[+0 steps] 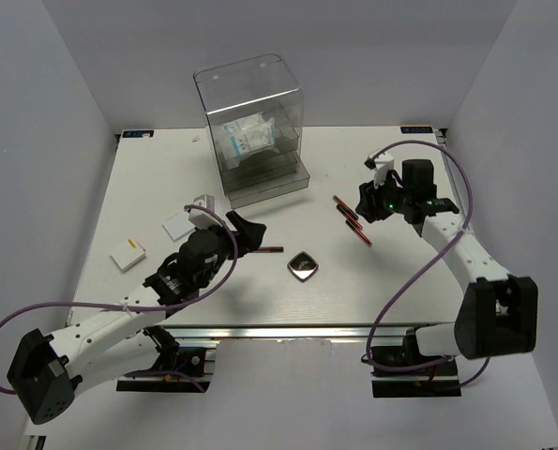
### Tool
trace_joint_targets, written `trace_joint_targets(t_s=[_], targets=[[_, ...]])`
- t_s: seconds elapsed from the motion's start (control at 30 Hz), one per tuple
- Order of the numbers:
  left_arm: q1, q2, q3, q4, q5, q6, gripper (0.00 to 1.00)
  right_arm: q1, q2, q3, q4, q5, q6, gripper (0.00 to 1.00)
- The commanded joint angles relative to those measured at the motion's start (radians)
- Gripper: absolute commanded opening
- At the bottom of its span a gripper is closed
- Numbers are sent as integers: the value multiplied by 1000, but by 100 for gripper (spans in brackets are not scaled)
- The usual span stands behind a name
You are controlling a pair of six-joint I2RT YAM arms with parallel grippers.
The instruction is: Organize the makeup
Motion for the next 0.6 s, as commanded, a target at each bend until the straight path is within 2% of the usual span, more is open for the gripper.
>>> trace_joint_targets(t_s=[0.0, 0.13, 0.2, 0.23, 0.57], targets=[[-3, -24, 36, -61, -19, 62, 84, -9, 103, 84, 10, 30, 70, 51], [-3, 3, 45, -125, 0, 79, 83, -9, 269, 214, -13, 96, 88, 55], [-3, 10, 48, -142, 9, 68, 83, -9, 398, 296, -92, 113, 99, 56], [-3, 8, 53, -168, 11, 49, 82, -9, 430, 359, -103, 108, 104, 56], [-3, -90, 34, -251, -46, 16, 81, 56, 690, 583, -134, 134, -28, 56]])
